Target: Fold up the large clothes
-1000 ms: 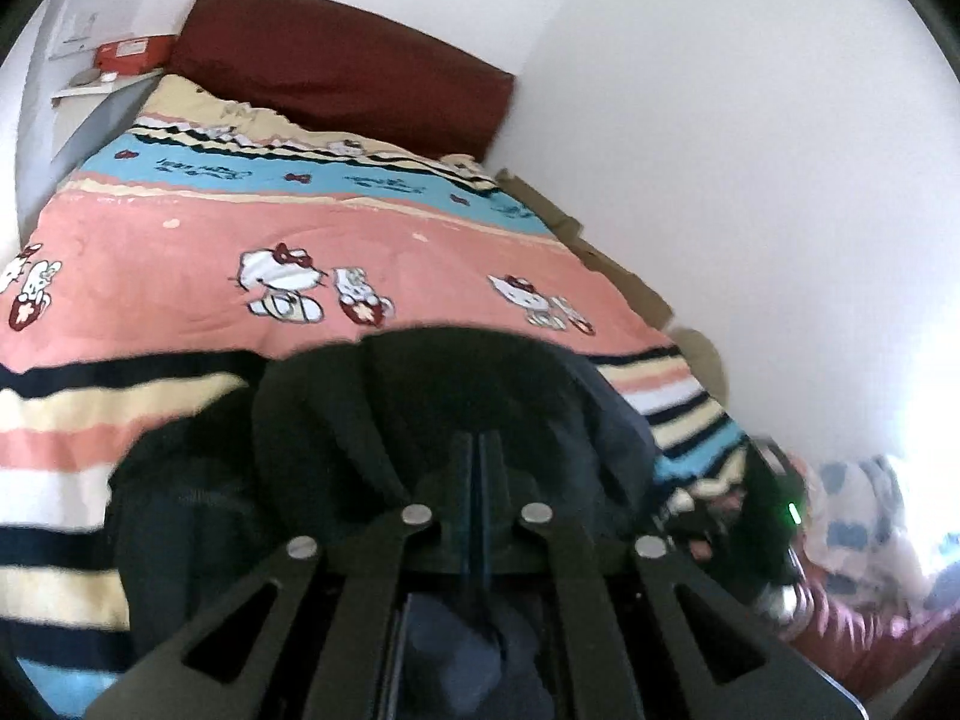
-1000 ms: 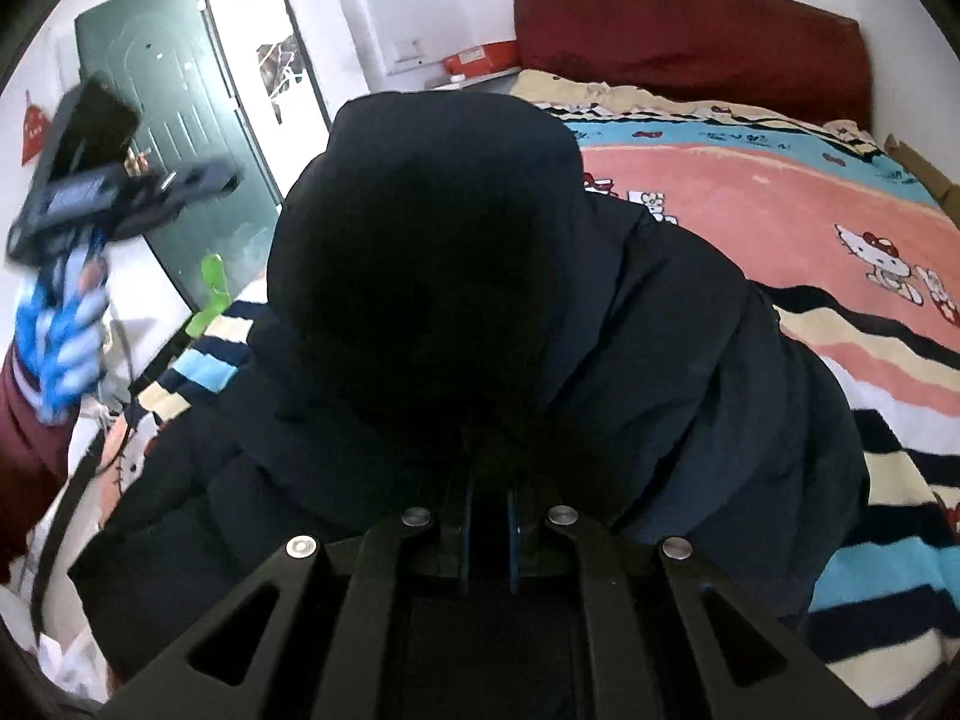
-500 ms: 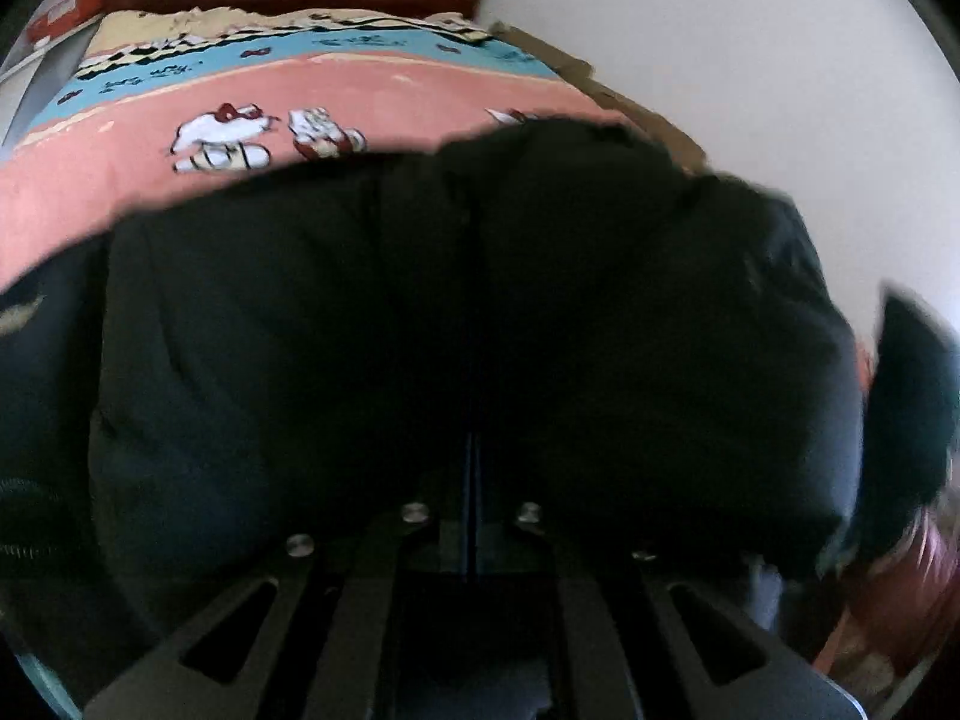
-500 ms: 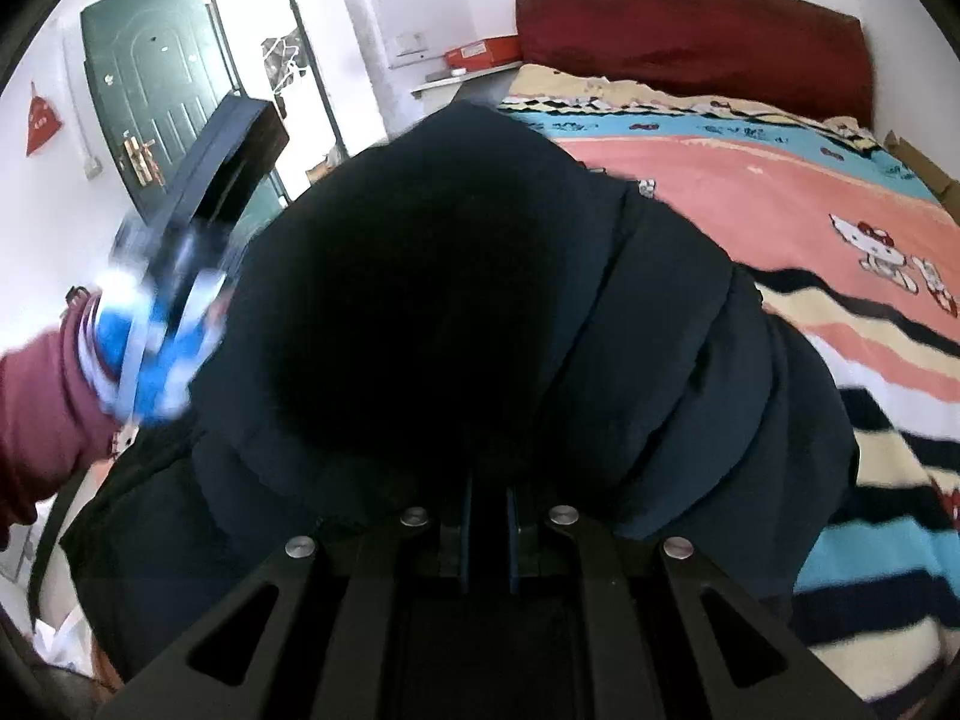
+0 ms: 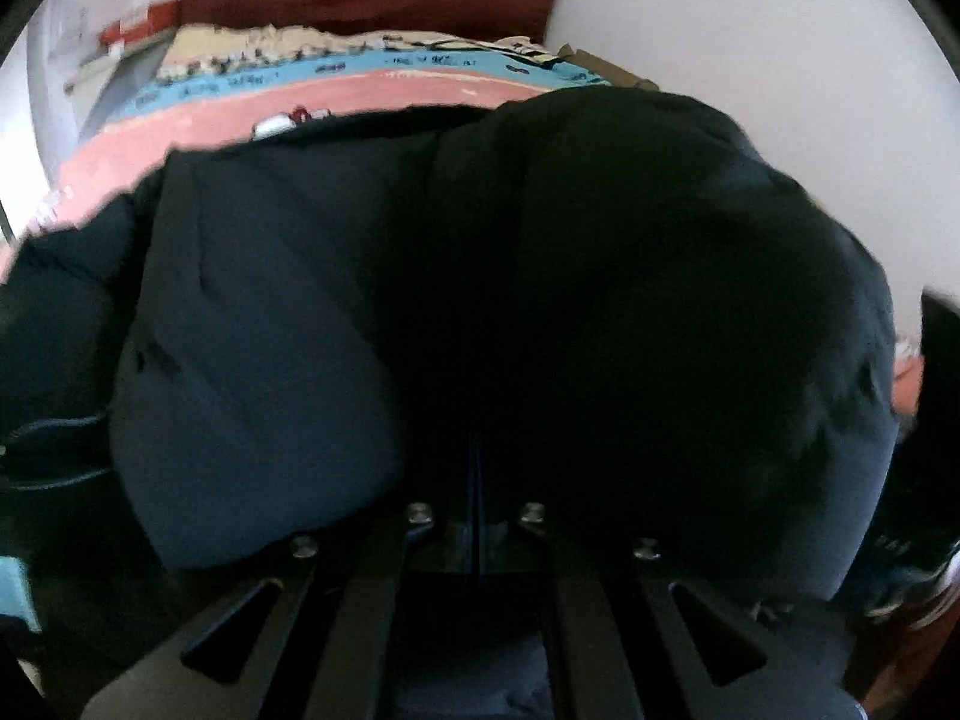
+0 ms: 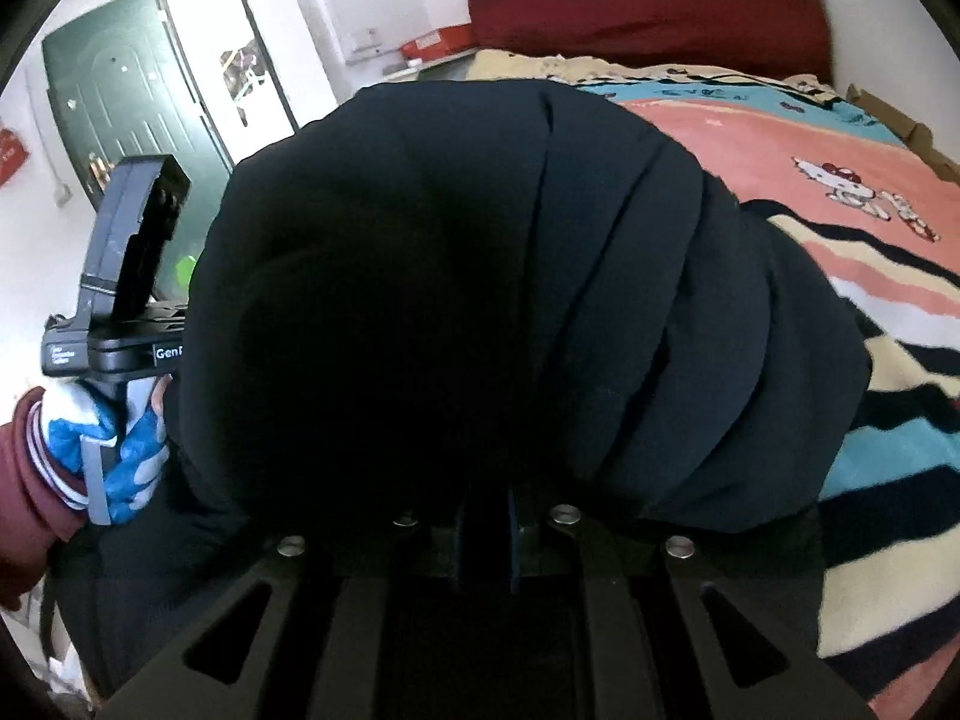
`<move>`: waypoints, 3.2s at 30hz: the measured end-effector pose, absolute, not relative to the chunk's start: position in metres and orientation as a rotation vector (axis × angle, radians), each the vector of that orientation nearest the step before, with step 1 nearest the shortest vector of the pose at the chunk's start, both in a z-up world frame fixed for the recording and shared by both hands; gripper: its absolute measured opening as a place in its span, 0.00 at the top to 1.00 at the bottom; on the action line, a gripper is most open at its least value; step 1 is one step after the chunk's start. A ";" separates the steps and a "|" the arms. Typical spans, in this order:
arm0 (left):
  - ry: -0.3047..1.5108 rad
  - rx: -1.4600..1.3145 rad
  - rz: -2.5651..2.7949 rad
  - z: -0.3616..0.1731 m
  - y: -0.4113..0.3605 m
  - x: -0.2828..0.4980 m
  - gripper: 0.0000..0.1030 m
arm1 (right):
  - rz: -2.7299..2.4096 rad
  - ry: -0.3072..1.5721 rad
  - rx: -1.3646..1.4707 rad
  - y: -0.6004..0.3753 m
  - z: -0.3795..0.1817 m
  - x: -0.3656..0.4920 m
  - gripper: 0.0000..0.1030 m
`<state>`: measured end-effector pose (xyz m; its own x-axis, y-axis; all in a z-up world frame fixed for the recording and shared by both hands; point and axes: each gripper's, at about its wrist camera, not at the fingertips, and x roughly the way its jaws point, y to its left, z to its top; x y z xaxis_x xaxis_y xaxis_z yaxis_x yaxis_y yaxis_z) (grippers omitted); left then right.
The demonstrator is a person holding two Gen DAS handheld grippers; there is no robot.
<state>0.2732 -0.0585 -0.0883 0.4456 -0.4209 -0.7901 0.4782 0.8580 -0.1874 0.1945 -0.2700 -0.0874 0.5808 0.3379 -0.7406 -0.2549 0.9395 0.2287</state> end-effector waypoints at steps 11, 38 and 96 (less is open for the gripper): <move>0.954 0.036 -0.562 -0.057 -0.046 0.258 0.98 | 0.305 0.818 0.059 -0.286 -0.010 0.157 0.38; 0.894 0.074 -0.489 -0.065 -0.053 0.202 0.82 | 0.289 0.957 -0.148 -0.221 -0.074 0.178 0.34; 0.967 0.150 -0.336 -0.056 -0.075 0.093 0.57 | 0.056 1.069 -0.192 -0.227 -0.089 0.222 0.29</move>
